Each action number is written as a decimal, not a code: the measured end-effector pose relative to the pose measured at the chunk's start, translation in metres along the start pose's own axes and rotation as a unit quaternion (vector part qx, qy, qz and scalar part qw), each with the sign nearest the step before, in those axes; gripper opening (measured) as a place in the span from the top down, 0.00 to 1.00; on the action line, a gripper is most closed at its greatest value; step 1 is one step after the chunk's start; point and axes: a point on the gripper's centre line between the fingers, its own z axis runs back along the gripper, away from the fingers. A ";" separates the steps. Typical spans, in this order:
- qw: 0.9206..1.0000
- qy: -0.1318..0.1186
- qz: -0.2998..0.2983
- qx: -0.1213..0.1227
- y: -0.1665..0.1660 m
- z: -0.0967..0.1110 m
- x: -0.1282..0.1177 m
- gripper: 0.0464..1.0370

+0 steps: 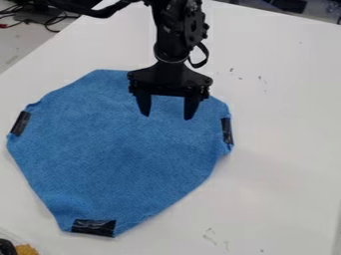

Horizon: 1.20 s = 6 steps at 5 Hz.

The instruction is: Fold the cloth from bottom to top

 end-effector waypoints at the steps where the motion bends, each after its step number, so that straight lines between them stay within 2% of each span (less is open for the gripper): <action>1: 1.000 0.015 -0.001 0.008 0.002 -0.008 -0.006 0.04; 2: 0.999 0.020 0.015 0.022 0.006 -0.008 -0.033 0.04; 3: 0.998 0.014 0.057 0.030 0.014 0.010 -0.073 0.04; 4: 0.992 0.014 0.118 0.035 0.019 0.027 -0.122 0.04; 5: 0.985 0.019 0.165 0.041 0.026 0.034 -0.159 0.04; 6: 0.981 0.045 0.180 0.045 0.039 0.028 -0.170 0.04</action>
